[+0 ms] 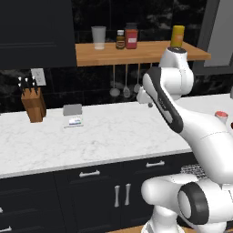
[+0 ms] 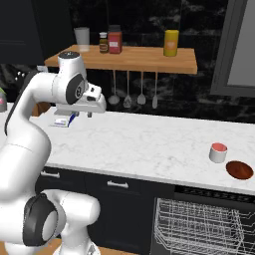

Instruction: Pick up the cup and bowl from the counter, place them in the dishwasher, and close the dishwasher door.

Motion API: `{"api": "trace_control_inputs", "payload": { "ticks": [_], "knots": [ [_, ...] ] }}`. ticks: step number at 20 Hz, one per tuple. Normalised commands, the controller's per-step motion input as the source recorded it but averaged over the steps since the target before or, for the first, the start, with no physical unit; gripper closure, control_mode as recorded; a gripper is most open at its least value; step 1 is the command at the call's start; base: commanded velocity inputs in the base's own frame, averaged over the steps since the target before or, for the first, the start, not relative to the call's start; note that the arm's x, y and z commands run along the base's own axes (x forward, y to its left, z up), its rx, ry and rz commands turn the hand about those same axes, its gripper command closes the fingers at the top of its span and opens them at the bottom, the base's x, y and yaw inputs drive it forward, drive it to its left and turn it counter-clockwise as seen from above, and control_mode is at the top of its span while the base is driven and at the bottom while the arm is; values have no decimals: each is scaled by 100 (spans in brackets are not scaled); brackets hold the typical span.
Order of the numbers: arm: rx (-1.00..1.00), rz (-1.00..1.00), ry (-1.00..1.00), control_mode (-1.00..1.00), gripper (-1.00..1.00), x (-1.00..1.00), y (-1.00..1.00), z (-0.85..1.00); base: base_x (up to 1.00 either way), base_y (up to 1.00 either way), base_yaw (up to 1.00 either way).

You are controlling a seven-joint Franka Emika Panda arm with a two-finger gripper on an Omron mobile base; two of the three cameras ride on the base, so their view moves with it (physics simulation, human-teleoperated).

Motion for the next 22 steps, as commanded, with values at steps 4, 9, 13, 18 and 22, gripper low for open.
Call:
{"api": "trace_control_inputs", "payload": {
  "ticks": [4, 9, 13, 18, 22],
  "knots": [
    [0, 0, 0, -100, -100, -41, -15, 0, 0, 0, 0],
    [-1, -1, 5, -100, -100, -83, -47, -27, 0, 0, 0],
    [0, -2, 5, -100, -100, -73, -74, -50, 0, 0, 0],
    [0, -1, 11, -100, -100, -15, -87, -36, 0, 0, 0],
    [0, 0, 13, -100, -100, 0, -95, -30, 0, 0, 0]
  ]
}}
